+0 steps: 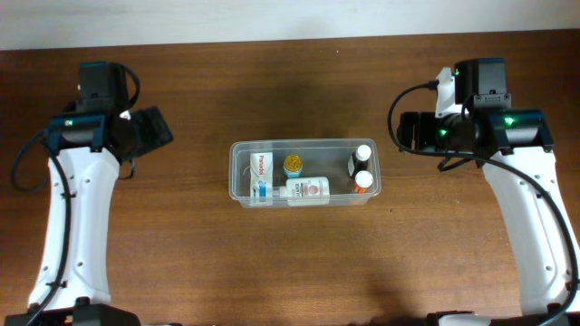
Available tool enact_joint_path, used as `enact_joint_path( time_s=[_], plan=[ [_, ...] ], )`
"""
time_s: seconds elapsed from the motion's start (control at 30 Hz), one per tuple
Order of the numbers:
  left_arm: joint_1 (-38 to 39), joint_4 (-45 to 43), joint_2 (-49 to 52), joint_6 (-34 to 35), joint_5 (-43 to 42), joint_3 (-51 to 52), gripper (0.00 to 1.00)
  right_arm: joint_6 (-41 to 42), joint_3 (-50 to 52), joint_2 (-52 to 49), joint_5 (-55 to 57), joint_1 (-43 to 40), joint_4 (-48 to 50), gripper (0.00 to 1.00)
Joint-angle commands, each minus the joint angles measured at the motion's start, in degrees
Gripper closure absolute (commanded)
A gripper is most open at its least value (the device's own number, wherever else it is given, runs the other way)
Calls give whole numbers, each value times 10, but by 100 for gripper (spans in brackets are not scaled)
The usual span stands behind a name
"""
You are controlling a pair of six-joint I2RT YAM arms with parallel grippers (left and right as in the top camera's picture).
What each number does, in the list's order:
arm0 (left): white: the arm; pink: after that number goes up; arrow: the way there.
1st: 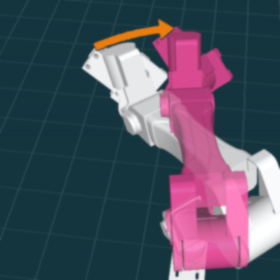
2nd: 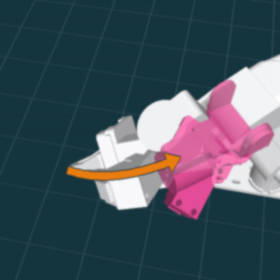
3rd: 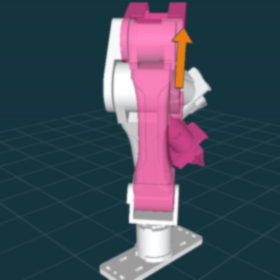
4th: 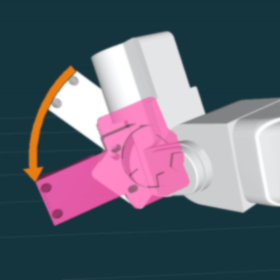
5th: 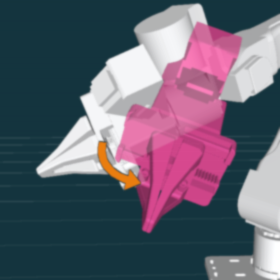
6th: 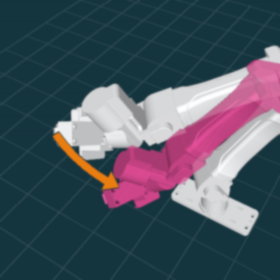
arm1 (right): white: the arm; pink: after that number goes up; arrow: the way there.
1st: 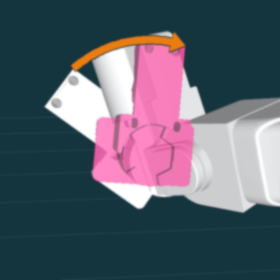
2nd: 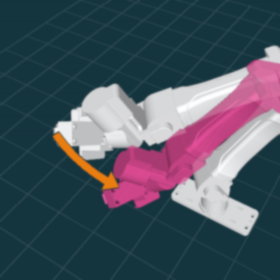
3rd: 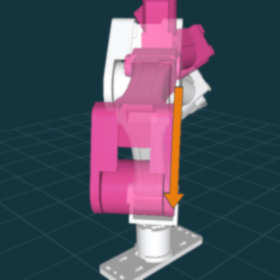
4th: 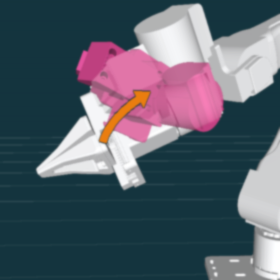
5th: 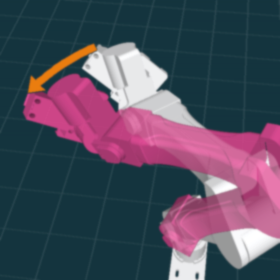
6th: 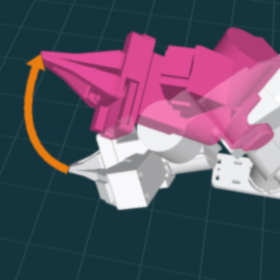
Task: Pack container
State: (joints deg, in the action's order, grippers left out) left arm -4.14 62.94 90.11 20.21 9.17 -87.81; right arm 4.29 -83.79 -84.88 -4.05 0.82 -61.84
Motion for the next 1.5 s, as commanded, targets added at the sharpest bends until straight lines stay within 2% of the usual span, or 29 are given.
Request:
enact_joint_path(
  time_s=[0.0,0.1,0.27,0.3,0.4,0.5,0.73,1.03,1.13,1.27,1.33,1.37,1.47],
  plan=[
    [-7,16,-29,-45,-27,8,1,-4,-1,66,21,3,-1,2],
    [-2,-2,-102,-47,-27,52,1,-4,31,157,32,3,18,2],
    [21,-127,-354,-58,-22,273,1,-5,178,336,33,3,58,2],
    [21,-137,-382,-58,-20,297,1,-5,198,356,33,3,62,2],
    [21,-176,-548,-57,-14,422,1,-4,303,479,33,3,68,2],
    [21,-178,-630,-57,-14,462,1,-5,337,527,32,3,57,2],
    [21,-94,-662,-57,-14,464,1,-5,340,532,32,3,21,2],
    [21,-66,-662,-57,-14,464,0,-5,340,533,33,3,21,2],
    [21,-66,-662,-57,-14,464,1,-11,343,563,32,2,15,1],
    [21,-66,-662,-57,-14,464,1,-36,402,649,20,-5,78,2],
    [21,-66,-662,-57,-14,464,1,-83,456,701,-14,-5,132,2],
    [21,-66,-662,-57,-14,464,0,-117,514,753,-42,-6,181,2],
    [21,-66,-662,-57,-14,464,1,-131,608,823,-57,-6,267,2]
  ],
)
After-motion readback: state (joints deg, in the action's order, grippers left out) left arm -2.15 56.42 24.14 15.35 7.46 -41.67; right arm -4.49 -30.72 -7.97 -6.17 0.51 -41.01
